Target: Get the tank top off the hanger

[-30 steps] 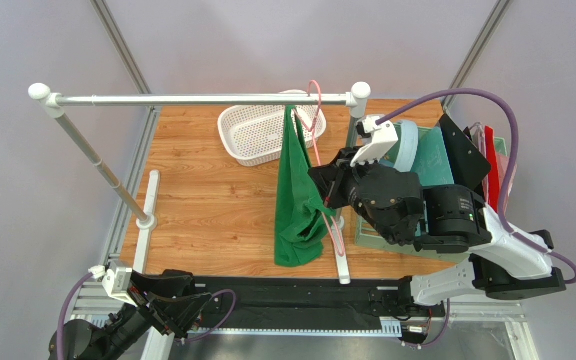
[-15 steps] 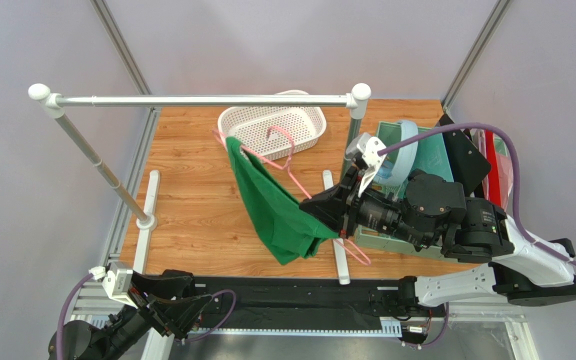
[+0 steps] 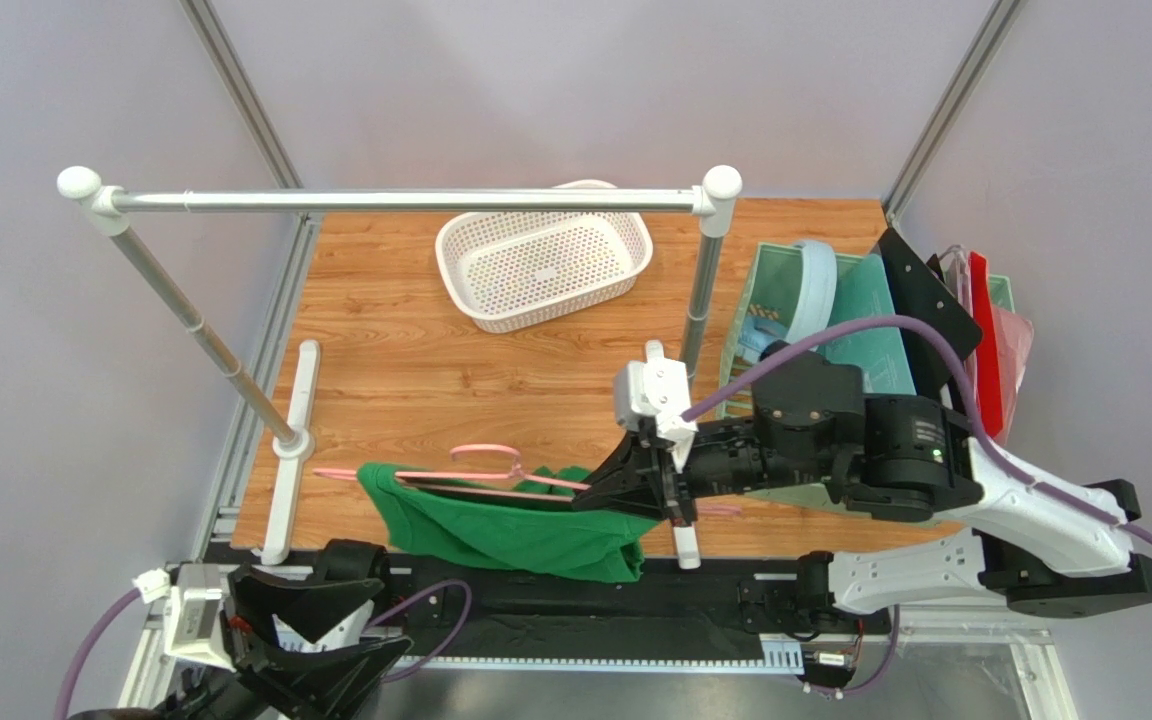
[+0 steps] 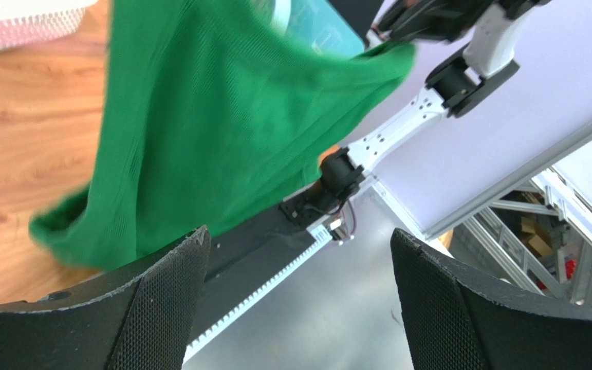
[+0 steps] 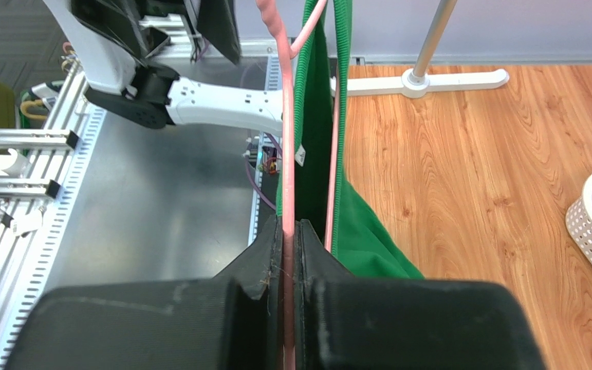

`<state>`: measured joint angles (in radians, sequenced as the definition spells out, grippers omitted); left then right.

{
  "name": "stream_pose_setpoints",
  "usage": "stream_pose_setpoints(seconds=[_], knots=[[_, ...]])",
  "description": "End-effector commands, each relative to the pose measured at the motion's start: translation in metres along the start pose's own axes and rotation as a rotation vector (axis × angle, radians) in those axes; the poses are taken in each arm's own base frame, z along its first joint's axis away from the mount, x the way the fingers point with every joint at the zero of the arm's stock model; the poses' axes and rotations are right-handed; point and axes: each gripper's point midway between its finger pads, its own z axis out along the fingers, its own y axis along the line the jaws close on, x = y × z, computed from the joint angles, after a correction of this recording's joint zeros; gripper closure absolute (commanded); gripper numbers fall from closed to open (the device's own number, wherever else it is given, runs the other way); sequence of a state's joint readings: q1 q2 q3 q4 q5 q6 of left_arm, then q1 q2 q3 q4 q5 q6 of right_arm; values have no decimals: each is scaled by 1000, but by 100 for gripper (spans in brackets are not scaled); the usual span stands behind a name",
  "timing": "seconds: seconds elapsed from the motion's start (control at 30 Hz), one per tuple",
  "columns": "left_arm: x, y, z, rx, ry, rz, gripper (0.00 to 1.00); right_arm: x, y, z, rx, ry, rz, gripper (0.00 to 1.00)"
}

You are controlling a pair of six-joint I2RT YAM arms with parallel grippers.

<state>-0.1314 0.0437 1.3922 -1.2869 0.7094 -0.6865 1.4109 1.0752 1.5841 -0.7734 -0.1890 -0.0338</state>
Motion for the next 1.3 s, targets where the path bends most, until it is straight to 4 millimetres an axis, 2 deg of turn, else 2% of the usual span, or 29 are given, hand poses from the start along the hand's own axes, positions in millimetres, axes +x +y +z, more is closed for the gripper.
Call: stream_pose_setpoints(seconds=[0.0,0.03,0.1,0.13,0.17,0.2,0.33,0.43,0.5,0.53,0.57,0.63,0.83,0.9,0.93,1.1,1.27], knots=[[-46,-12,9,-38,-64,-3,11,-11,-7,9,-48,-28,-64,100],[-52,-11,9,-53,-77,15,11,-13,-16,9,-29,-34,-59,100],[-69,-6,12,-107,-110,45,11,-13,-22,12,-37,-34,-59,100],[-74,-3,12,-124,-120,56,11,-16,-35,10,-8,-47,-55,100],[-79,0,16,-142,-118,59,12,-17,-34,11,-47,-50,-52,100],[-86,5,17,-168,-143,79,12,-19,-47,9,-22,-58,-49,100],[-103,28,31,-252,-151,83,14,-22,-55,8,-55,-60,-81,100],[-116,50,45,-335,-153,55,19,-23,-61,9,-66,-52,-83,100],[-127,57,51,-365,-160,63,26,-24,-66,12,-66,-41,-80,100],[-132,65,61,-385,-131,53,27,-24,-68,12,-68,-37,-86,100],[-137,60,64,-368,-114,87,29,-25,-70,13,-65,-39,-88,100],[-143,69,77,-393,-51,90,31,-26,-77,15,-56,-38,-82,100],[-146,83,93,-419,51,104,37,-29,-91,20,-41,-38,-68,100],[-144,89,95,-430,62,105,47,-32,-93,20,-38,-46,-68,100],[-144,90,95,-430,63,108,47,-34,-94,19,-37,-50,-68,100],[-139,91,98,-409,75,120,42,-38,-96,18,-48,-59,-61,100],[-133,106,103,-438,103,123,37,-37,-96,20,-54,-54,-50,100]])
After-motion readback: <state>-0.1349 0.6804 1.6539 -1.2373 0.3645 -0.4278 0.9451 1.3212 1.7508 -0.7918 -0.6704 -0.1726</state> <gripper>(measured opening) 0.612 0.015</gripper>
